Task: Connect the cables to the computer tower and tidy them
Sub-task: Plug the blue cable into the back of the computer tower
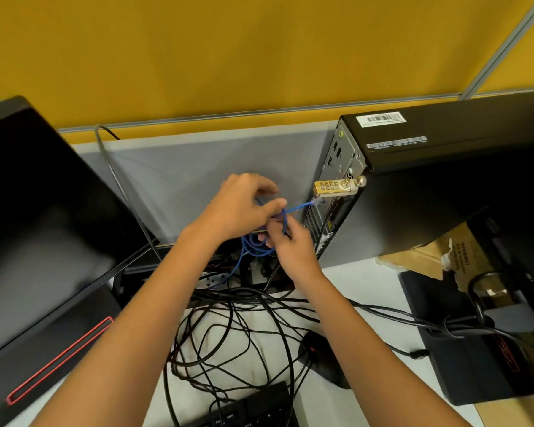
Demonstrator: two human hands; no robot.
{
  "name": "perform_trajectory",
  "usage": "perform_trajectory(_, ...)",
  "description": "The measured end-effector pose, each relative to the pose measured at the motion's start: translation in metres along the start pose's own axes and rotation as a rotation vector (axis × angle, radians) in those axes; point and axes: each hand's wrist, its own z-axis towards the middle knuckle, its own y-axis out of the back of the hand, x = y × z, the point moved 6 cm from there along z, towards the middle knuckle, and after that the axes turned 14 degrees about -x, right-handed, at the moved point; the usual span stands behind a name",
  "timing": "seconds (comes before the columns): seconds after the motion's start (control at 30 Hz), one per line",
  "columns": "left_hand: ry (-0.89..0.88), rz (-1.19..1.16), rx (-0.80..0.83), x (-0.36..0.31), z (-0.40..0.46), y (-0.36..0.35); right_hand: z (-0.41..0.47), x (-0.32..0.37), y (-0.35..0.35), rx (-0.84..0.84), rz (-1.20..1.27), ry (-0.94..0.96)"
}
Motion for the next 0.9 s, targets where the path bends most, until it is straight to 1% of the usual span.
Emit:
perform_trajectory(0.07, 0.101, -0.048, -0.036, 0.018, -0.013, 0.008, -0.001, 0.002, 0.003, 0.015, 0.078, -0.021)
perform_trajectory(0.13, 0.144, -0.112, -0.065, 0.022, -0.029, 0.007, -0.002, 0.002, 0.004, 0.025, 0.108, -0.042)
perform_trajectory(0.27, 0.285, -0.308, -0.295, 0.023, -0.054, 0.009, -0.003, 0.002, 0.004, 0.026, 0.067, -0.048)
perform_trajectory(0.3, 0.332, -0.375, -0.322, 0.024, -0.056, 0.008, -0.003, 0.001, 0.004, 0.014, 0.048, -0.043)
perform_trajectory(0.33, 0.373, -0.44, -0.318, 0.024, -0.056, 0.005, -0.003, 0.001, 0.004, 0.003, 0.028, -0.038)
perform_trajectory(0.43, 0.444, -0.563, -0.235, 0.026, -0.054, -0.004, -0.001, 0.002, 0.005, -0.011, -0.053, -0.028)
perform_trajectory(0.53, 0.558, -0.647, -0.235, 0.039, -0.056, -0.011, 0.0, -0.006, 0.005, 0.013, -0.098, -0.041)
perform_trajectory(0.6, 0.653, -0.675, -0.235, 0.048, -0.062, -0.017, 0.0, -0.015, 0.005, 0.008, -0.012, -0.112)
perform_trajectory(0.7, 0.809, -0.737, -0.205, 0.057, -0.072, -0.031, -0.003, -0.023, -0.001, -0.011, 0.267, -0.293)
perform_trajectory(0.77, 0.898, -0.736, -0.155, 0.063, -0.078, -0.045, -0.002, -0.023, -0.004, -0.04, 0.399, -0.351)
perform_trajectory(0.83, 0.938, -0.697, -0.067, 0.064, -0.086, -0.063, -0.001, -0.023, -0.005, -0.06, 0.472, -0.377)
perform_trajectory(0.87, 0.936, -0.668, -0.028, 0.065, -0.089, -0.071, 0.0, -0.023, -0.006, -0.062, 0.498, -0.398)
perform_trajectory(0.9, 0.894, -0.604, -0.023, 0.066, -0.089, -0.076, 0.0, -0.024, -0.006, -0.056, 0.518, -0.418)
